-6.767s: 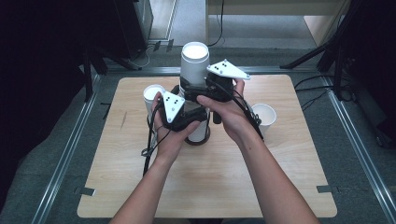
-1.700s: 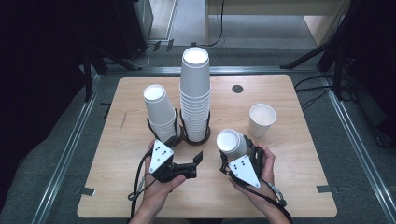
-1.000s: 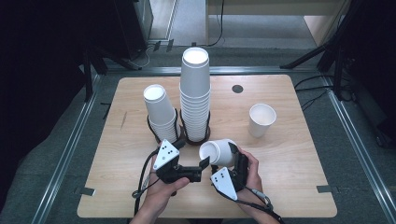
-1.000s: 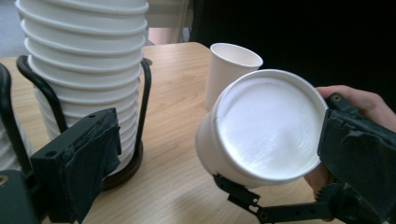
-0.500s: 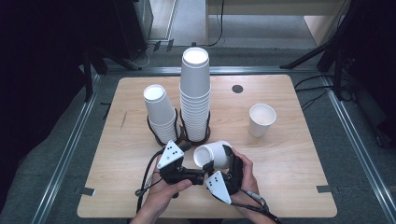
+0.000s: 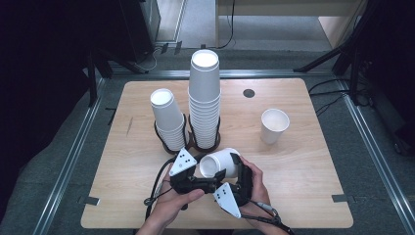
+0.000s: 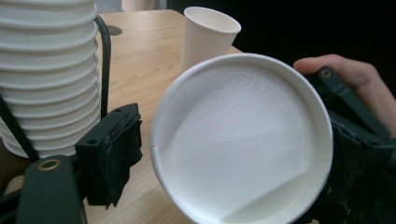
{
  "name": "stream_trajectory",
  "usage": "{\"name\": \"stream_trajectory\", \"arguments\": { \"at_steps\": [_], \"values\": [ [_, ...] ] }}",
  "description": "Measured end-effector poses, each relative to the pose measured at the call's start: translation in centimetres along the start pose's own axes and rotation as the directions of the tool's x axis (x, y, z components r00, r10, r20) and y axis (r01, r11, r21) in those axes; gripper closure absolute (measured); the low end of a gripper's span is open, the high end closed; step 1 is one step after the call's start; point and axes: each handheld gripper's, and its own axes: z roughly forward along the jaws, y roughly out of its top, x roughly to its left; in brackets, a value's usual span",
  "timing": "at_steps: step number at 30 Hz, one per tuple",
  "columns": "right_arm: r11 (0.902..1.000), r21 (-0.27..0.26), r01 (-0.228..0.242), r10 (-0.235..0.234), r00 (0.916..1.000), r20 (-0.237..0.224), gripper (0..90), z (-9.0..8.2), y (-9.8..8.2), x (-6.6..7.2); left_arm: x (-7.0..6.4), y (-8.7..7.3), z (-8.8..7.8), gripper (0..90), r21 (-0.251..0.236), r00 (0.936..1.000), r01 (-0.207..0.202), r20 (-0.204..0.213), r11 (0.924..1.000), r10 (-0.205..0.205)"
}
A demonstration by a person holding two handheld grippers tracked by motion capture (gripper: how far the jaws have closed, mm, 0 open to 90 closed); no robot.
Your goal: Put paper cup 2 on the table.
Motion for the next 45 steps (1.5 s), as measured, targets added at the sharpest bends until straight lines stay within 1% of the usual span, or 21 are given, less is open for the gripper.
{"name": "stream_trajectory", "arguments": {
  "at_steps": [2,8,13,15,17,19,21,25,28,30,32,33,34,35,36,38,39,41,43,44,45],
  "values": [
    [1.0000,0.000,0.006,-0.006,1.0000,0.002,15.4,0.0,0.0,0.0,-0.1,0.1,-0.1,20.6,0.000,1.0000,-0.004,0.001,1.0000,0.004],
    [1.0000,-0.003,0.006,-0.006,0.9999,0.010,13.7,0.0,0.0,0.0,0.0,0.1,-0.3,22.2,-0.006,1.0000,-0.006,0.004,1.0000,0.006],
    [1.0000,-0.007,-0.002,0.002,1.0000,0.003,12.0,-0.1,0.2,-0.2,0.4,0.2,-0.5,23.4,-0.015,0.9994,0.014,0.031,0.9998,-0.013],
    [0.9999,-0.004,-0.016,0.016,0.9999,-0.001,10.9,-0.1,0.2,-0.3,0.6,0.2,-0.5,23.7,-0.020,0.9991,0.016,0.039,0.9997,-0.016],
    [0.9992,0.000,-0.040,0.040,0.9992,-0.007,9.0,-0.2,0.3,-0.4,0.6,0.2,-0.7,23.9,-0.028,0.9995,0.016,0.029,0.9995,-0.015],
    [0.9979,0.007,-0.064,0.064,0.9978,-0.014,3.6,-0.2,0.3,-0.5,0.8,0.2,-0.8,24.0,-0.041,0.9997,0.015,0.021,0.9990,-0.014],
    [0.9972,0.002,-0.075,0.075,0.9970,-0.020,0.8,-0.4,0.3,-0.6,1.0,0.3,-1.0,24.0,-0.057,0.9998,0.016,0.011,0.9983,-0.015],
    [0.9918,-0.006,-0.128,0.128,0.9913,-0.030,0.0,-0.5,0.4,-1.0,1.2,0.2,-1.3,24.0,-0.094,1.0000,0.008,-0.004,0.9955,-0.009],
    [0.9828,-0.005,-0.184,0.184,0.9822,-0.038,0.0,-0.7,0.5,-1.5,1.3,0.2,-1.6,23.9,-0.124,1.0000,0.008,0.006,0.9922,-0.007],
    [0.9778,-0.010,-0.209,0.208,0.9768,-0.050,0.0,-0.9,0.5,-2.0,1.4,0.2,-1.8,24.0,-0.142,1.0000,-0.001,0.000,0.9898,0.001],
    [0.9704,-0.011,-0.241,0.240,0.9691,-0.055,0.0,-1.0,0.5,-2.3,1.5,0.3,-2.0,24.0,-0.167,1.0000,0.001,-0.004,0.9859,-0.001],
    [0.9659,-0.010,-0.259,0.258,0.9647,-0.054,0.0,-1.1,0.5,-2.5,1.5,0.3,-2.2,24.0,-0.188,0.9999,0.005,-0.008,0.9822,-0.006],
    [0.9581,-0.006,-0.286,0.286,0.9568,-0.053,0.0,-1.2,0.5,-2.7,1.5,0.3,-2.4,24.0,-0.204,1.0000,0.005,-0.006,0.9790,-0.007],
    [0.9547,-0.006,-0.297,0.297,0.9535,-0.052,0.0,-1.2,0.5,-2.9,1.5,0.4,-2.6,24.0,-0.235,1.0000,0.001,-0.005,0.9721,-0.002],
    [0.9495,-0.005,-0.314,0.313,0.9483,-0.052,0.0,-1.2,0.5,-3.1,1.5,0.4,-2.8,24.0,-0.250,1.0000,-0.006,-0.007,0.9681,0.005],
    [0.9453,-0.003,-0.326,0.326,0.9444,-0.045,0.0,-1.4,0.6,-3.3,1.5,0.4,-3.1,24.0,-0.275,0.9996,-0.023,-0.024,0.9612,0.017],
    [0.9414,-0.002,-0.337,0.337,0.9403,-0.049,0.0,-1.4,0.7,-3.4,1.5,0.5,-3.2,24.0,-0.286,0.9995,-0.024,-0.028,0.9578,0.016],
    [0.9257,0.000,-0.378,0.378,0.9239,-0.061,0.0,-1.6,0.9,-3.6,1.6,0.4,-3.3,24.0,-0.298,0.9997,-0.021,-0.019,0.9544,0.016],
    [0.9076,0.001,-0.420,0.419,0.9052,-0.073,0.0,-1.8,1.2,-3.8,1.7,0.3,-3.2,24.0,-0.307,0.9997,-0.020,-0.021,0.9516,0.014],
    [0.8984,0.002,-0.439,0.438,0.8957,-0.077,0.0,-1.8,1.4,-4.0,1.8,0.3,-3.2,24.0,-0.310,0.9997,-0.019,-0.021,0.9507,0.013],
    [0.8867,0.000,-0.462,0.461,0.8836,-0.083,0.0,-1.9,1.6,-4.1,1.8,0.2,-3.2,24.0,-0.314,0.9997,-0.018,-0.021,0.9491,0.012]
  ]
}}
